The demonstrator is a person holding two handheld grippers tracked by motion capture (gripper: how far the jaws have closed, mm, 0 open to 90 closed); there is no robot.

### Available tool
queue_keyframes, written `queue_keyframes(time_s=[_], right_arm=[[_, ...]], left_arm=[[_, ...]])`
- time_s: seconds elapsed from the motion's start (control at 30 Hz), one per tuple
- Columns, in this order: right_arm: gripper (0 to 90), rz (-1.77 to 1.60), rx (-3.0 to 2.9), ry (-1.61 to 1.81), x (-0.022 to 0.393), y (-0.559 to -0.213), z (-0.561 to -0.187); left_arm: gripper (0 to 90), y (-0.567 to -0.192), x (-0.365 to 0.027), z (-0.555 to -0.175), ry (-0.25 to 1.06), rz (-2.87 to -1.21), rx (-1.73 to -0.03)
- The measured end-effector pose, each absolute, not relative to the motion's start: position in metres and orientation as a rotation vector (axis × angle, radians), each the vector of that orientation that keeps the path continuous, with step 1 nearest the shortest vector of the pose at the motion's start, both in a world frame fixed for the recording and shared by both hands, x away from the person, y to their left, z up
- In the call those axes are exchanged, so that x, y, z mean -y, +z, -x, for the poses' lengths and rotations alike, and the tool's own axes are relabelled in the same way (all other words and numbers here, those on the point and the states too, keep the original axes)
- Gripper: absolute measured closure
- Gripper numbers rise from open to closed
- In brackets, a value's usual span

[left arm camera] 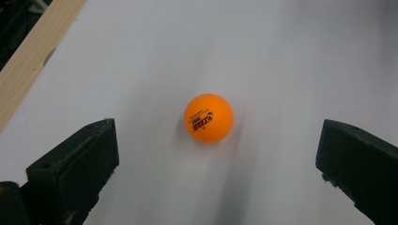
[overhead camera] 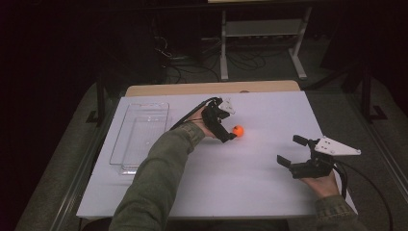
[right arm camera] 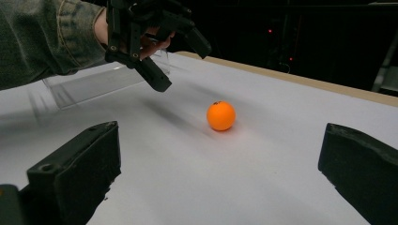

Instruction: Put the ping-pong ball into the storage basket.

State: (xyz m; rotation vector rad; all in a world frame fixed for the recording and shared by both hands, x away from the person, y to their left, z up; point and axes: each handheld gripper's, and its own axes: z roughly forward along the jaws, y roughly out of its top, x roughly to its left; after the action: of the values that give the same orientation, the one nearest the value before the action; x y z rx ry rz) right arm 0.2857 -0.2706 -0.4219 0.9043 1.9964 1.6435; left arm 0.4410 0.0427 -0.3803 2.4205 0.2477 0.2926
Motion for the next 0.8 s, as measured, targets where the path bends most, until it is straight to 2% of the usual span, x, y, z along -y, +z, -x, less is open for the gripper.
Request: queue_keyframes(time_s=[0.8], right_arm=[[0.0,-0.893,-2.002,1.641,0.270,-0.422,-0.285]], left_arm=[[0.0,-0.395,-0.028,-0.449,0.282,-2.448,-0.231]])
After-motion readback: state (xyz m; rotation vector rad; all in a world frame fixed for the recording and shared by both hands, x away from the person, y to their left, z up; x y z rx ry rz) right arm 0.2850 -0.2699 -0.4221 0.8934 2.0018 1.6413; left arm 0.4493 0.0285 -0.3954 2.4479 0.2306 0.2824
